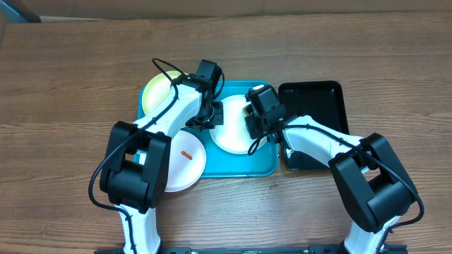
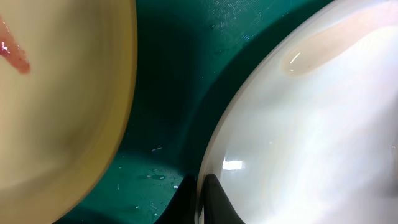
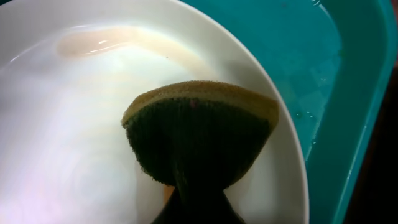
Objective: Clean dirty plates on tray and stack at the side
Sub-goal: 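Wipe the white plate with the sponge using the right gripper, then return the sponge to the black tray with the right gripper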
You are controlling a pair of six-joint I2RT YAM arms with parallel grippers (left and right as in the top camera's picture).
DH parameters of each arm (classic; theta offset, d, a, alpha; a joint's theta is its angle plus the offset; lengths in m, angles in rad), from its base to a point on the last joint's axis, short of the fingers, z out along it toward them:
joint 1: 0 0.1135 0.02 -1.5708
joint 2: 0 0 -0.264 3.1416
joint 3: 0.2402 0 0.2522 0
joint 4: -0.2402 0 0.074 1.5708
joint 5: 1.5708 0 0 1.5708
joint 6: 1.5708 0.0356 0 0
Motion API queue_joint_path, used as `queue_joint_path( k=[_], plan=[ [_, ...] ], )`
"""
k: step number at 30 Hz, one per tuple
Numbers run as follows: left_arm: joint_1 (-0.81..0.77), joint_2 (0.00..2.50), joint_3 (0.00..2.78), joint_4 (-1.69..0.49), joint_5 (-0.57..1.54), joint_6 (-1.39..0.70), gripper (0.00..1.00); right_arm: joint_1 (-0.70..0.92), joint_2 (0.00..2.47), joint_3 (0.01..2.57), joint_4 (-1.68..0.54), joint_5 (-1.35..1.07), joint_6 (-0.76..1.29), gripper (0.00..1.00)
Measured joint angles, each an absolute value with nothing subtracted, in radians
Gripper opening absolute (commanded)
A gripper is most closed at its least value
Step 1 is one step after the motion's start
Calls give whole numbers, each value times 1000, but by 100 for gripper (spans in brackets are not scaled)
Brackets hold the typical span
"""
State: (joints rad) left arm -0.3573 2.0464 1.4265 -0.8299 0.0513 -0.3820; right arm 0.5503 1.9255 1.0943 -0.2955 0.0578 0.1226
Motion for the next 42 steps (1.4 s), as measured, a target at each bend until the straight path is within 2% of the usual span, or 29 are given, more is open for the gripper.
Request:
queue_joint_path(
  k=[7,13,21,26,33,42],
  plan=[
    [-357,2046,1427,-830,51,-382,4,539,1925,1096,-296,-51,123,4],
    [-357,2046,1427,-830,51,-382,4,501,1935,1102,-297,-238,124,4],
    [-357,2046,1427,-831,52,-382,4,356,1962,1197,-342,-695,141,4],
    [-357,2046,1427,-832,52,-382,4,233,1909,1262,-422,-835,153,4],
    [-358,2046,1427,-832,52,-382,4,80,1864,1269,-627,-823,145,4],
    [-358,2046,1427,-832,51,-382,12,19,1864,1269,-795,-416,133,4]
  ],
)
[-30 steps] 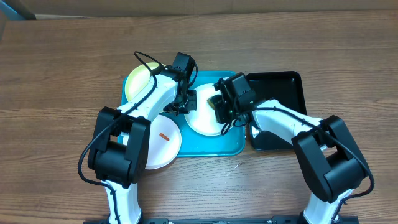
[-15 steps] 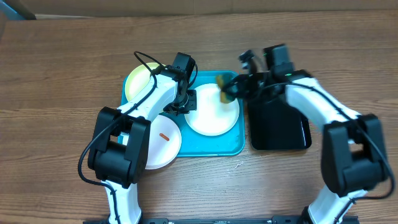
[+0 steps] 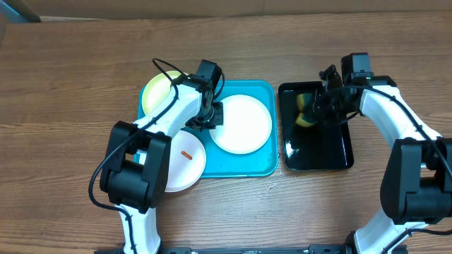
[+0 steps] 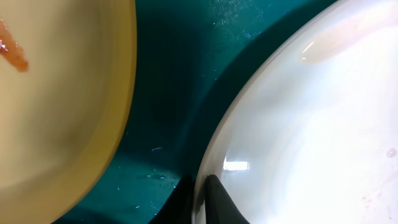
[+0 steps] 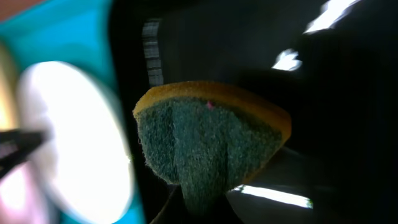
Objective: Clean dirty plates on tray and stack at the side
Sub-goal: 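Return the sponge to the black tray with the right gripper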
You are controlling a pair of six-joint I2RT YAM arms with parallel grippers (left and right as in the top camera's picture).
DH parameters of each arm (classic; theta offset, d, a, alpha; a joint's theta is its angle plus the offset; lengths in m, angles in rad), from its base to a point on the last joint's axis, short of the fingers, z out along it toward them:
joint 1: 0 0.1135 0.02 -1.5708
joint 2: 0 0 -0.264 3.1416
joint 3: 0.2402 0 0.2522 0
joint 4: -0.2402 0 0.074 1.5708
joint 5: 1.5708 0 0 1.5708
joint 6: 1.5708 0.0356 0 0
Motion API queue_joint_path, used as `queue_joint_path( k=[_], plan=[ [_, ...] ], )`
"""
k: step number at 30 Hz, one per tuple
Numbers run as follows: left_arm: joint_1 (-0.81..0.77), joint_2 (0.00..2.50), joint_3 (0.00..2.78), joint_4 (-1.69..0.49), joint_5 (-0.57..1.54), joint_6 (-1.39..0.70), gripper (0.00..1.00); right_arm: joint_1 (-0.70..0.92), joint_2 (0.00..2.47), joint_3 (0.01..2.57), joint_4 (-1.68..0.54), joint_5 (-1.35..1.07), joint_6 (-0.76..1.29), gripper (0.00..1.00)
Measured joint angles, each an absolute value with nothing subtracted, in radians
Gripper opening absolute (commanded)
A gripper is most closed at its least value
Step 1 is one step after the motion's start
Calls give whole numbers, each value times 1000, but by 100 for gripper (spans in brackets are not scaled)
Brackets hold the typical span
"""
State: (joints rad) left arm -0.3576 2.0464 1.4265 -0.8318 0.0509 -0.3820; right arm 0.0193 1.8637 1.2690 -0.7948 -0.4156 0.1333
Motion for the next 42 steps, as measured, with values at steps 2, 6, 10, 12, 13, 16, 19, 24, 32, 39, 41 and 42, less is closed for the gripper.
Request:
queue_joint_path(
  k=[2,6,10,12,13,16,19,24,32,39,41,42],
  plan=[
    [-358,2047,1427,-832,51,-382,14,27,1864,1267,-801,-339,132,4],
    [-358,2047,1427,-833,51,-382,17,50,1864,1246,-793,-213,130,4],
    [-358,2047,1427,-833,51,-382,19,70,1864,1208,-757,-153,130,4],
    [-358,2047,1427,-833,51,-382,23,80,1864,1190,-742,-139,130,23],
    [-358,2047,1427,-833,51,-382,24,83,1864,1181,-733,-132,131,35],
    [-358,2047,1427,-833,51,-382,27,91,1864,1161,-706,-123,127,53],
    [-358,2047,1427,-833,51,-382,33,93,1864,1156,-692,-117,130,61],
    [-358,2047,1427,-833,51,-382,38,93,1864,1172,-741,-115,127,63],
    [-358,2047,1427,-833,51,-382,38,93,1863,1178,-749,-103,127,57],
    [-358,2047,1427,-837,56,-382,36,93,1861,1124,-714,-76,143,49],
    [-358,2047,1427,-836,56,-382,33,93,1861,1135,-728,-93,149,55],
    [-358,2047,1427,-833,57,-382,26,93,1861,1147,-746,-101,151,58]
  ],
)
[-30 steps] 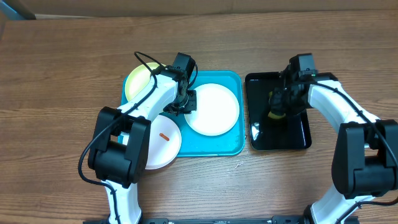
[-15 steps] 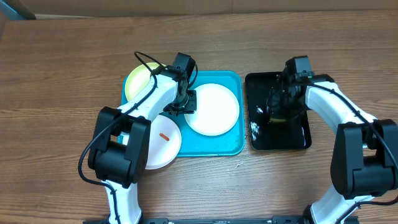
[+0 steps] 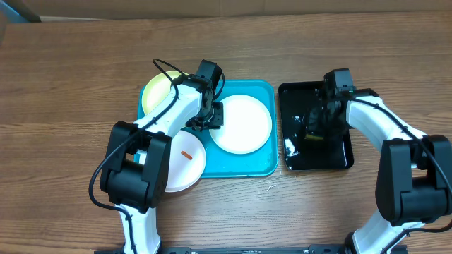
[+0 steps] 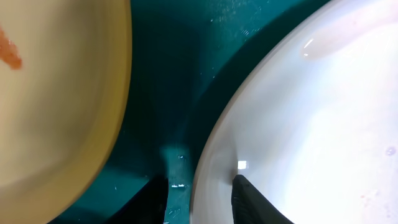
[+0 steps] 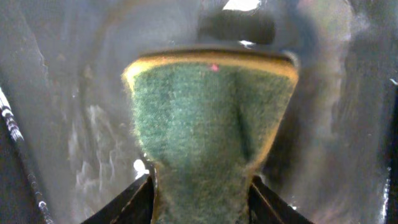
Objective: Clean dirty plates on tray and stack at the side
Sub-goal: 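Return the sponge to the black tray with the right gripper, then lift the white plate with left gripper and place it left of tray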
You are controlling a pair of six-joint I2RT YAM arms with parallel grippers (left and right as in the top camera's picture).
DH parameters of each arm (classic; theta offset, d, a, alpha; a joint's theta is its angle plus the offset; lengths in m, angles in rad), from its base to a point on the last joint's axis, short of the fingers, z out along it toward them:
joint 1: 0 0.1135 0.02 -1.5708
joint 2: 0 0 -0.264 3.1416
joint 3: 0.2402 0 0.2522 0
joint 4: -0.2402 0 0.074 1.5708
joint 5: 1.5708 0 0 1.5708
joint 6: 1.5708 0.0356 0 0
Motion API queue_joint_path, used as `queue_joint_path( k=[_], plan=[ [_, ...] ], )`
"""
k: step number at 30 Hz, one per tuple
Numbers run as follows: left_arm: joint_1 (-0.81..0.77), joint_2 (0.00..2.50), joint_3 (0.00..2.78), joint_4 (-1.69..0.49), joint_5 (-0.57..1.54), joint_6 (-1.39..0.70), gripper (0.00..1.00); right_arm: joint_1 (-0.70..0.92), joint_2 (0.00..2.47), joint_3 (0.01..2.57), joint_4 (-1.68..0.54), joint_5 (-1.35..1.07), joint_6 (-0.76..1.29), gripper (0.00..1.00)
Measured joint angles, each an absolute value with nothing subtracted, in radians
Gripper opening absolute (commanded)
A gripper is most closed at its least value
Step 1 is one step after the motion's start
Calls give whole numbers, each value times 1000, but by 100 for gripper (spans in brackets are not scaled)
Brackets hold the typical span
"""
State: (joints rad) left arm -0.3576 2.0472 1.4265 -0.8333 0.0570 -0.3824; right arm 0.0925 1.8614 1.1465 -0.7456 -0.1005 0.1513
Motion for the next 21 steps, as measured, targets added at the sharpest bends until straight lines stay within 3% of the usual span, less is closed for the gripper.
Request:
queue_joint_path(
  k=[2,4,7,15,21],
  plan=[
    [-358,2047,1427,-831,59,-381,13,91,1861,1197,-807,-116,154,61],
    [-358,2047,1426,-831,60,-381,8,89,1861,1275,-873,-127,155,62],
    [-358,2047,1426,-836,64,-382,5,76,1861,1408,-968,-131,156,65],
    [-357,2047,1433,-860,75,-382,4,-53,1854,1589,-1123,-133,165,100],
    [-350,2048,1494,-943,78,-382,4,-194,1854,1595,-1140,-133,176,100]
  ],
)
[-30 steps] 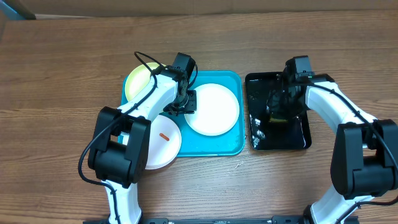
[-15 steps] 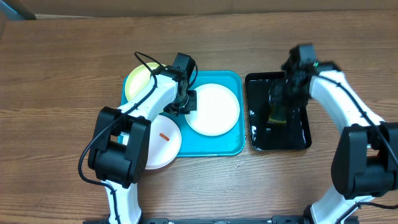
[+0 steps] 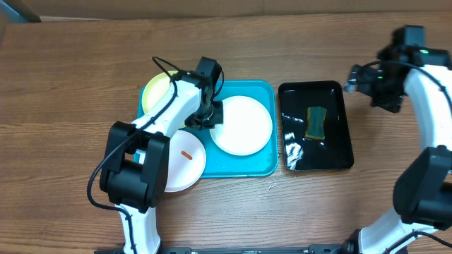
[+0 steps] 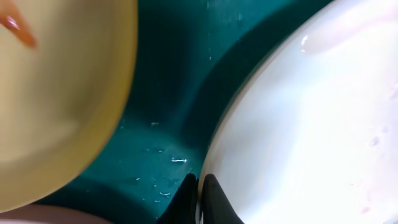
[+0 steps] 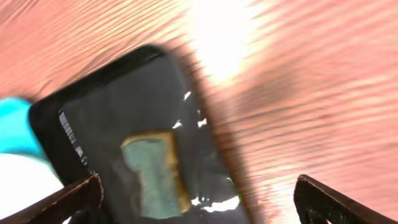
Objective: Clean dirty plates on tray and stack at the side
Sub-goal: 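Lift the white plate with left gripper and place it left of tray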
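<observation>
A white plate (image 3: 244, 125) lies on the teal tray (image 3: 265, 168); my left gripper (image 4: 199, 193) is shut on its left rim, as the left wrist view shows (image 4: 298, 124). A yellow-green plate (image 3: 157, 92) with a red smear sits at the tray's back left. Another white plate (image 3: 185, 166) with an orange mark lies off the tray's front left corner. The green-and-yellow sponge (image 3: 317, 122) lies loose in the black tray (image 3: 332, 159). My right gripper (image 3: 367, 83) is open, raised to the right of the black tray, holding nothing.
The wooden table (image 3: 70, 85) surrounds both trays. In the right wrist view the black tray (image 5: 93, 124) and the sponge (image 5: 152, 177) lie below, with water glinting round it.
My right gripper let go of the sponge in the black tray and has moved up and to the right, wide open. My left gripper, open at the white plate's rim, has shut on it.
My right gripper held the sponge on the white plate while the left pinched its rim. Then the sponge hung over the black tray, then lay pressed in it with both grippers open. Now the sponge lies free and the left grips the rim again.
</observation>
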You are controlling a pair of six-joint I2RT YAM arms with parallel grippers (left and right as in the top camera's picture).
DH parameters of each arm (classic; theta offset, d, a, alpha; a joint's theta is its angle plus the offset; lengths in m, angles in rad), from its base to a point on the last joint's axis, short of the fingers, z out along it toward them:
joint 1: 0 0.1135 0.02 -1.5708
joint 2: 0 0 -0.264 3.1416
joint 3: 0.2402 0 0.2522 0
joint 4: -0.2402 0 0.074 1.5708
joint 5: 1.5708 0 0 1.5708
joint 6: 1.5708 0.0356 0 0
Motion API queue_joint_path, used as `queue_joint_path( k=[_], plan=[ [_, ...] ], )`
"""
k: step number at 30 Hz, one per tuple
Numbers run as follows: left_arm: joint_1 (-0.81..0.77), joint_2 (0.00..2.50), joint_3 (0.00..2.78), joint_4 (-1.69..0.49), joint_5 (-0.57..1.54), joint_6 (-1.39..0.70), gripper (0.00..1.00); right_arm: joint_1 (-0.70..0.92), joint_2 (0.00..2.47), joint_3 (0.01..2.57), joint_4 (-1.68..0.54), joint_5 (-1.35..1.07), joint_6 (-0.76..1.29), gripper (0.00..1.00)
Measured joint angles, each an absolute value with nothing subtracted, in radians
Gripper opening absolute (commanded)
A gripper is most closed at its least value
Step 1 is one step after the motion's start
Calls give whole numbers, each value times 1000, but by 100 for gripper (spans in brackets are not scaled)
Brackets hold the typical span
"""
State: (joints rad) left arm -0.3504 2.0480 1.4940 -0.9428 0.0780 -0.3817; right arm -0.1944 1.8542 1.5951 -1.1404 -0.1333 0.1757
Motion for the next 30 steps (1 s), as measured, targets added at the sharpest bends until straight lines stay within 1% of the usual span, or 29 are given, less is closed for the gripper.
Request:
queue_joint_path(
  k=[7,20,24,30],
  plan=[
    [-324,2049,1661,-1023,74,-382,4,-281,1854,1595,-1123,-131,180,100],
    [-310,2050,1856,-1056,28,-356,4,-287,1854,1595,-1111,-131,180,100],
    [-334,2050,1879,-1020,-9,-355,4,-287,1854,1595,-1111,-131,180,100],
    [-433,2050,1882,-936,-126,-355,4,-287,1854,1595,-1111,-131,180,100]
  ],
)
